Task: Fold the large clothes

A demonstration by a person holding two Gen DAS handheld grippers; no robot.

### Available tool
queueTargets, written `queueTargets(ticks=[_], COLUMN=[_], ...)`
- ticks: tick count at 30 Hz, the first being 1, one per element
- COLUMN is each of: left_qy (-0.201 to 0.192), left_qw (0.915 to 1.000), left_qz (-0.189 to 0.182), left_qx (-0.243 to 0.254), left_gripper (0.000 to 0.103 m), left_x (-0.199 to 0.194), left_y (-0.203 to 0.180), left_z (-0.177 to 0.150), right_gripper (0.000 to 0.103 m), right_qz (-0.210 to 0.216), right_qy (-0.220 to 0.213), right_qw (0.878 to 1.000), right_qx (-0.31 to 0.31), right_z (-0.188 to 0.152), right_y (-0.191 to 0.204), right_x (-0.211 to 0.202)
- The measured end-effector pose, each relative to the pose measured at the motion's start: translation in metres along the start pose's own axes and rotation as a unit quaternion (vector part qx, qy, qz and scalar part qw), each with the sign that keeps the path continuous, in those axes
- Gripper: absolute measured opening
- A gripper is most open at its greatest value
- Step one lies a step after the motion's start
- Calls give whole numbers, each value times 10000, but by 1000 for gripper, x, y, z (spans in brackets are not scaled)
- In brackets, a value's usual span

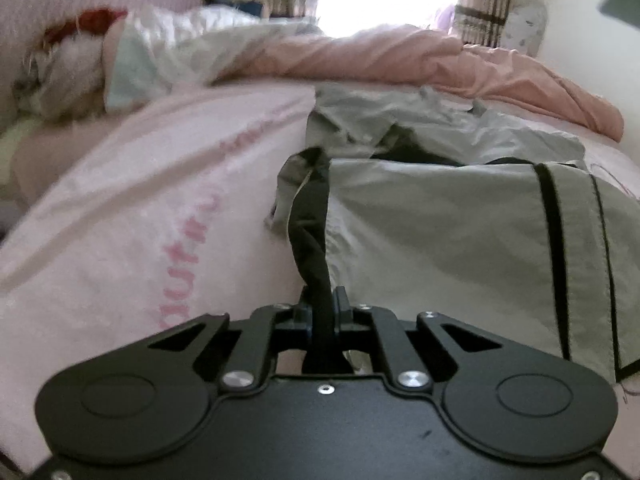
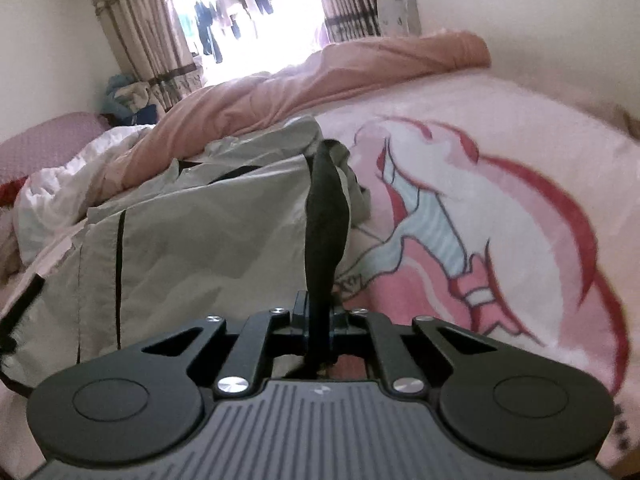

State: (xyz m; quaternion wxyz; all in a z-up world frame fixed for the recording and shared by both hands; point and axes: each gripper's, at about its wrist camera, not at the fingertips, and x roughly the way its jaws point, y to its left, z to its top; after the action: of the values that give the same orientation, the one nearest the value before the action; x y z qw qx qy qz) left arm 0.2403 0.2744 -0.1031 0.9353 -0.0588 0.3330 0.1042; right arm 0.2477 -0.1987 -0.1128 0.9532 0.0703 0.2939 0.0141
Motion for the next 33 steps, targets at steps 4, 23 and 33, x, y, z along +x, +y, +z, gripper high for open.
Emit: queueTargets(ticks=[4, 23, 33], left_qy=[-157, -323, -1962], left_qw=[9998, 9988, 9621], left_qz=[-88, -61, -760], left_qx=[-33, -357, -1734], left_gripper=[7, 6, 103], left_x=[-25, 5, 93], left_y=[0, -3, 25], left_z=[-3, 42, 249], right_gripper=[9, 9, 95], right_qz=[43, 417, 105], right_qy=[-6, -472, -2459], right_qw=[9999, 9979, 9692], right_qx=[136, -147, 56], right_z=[6, 62, 269], right_y=[-2, 25, 76], right_x=[-10, 29, 139])
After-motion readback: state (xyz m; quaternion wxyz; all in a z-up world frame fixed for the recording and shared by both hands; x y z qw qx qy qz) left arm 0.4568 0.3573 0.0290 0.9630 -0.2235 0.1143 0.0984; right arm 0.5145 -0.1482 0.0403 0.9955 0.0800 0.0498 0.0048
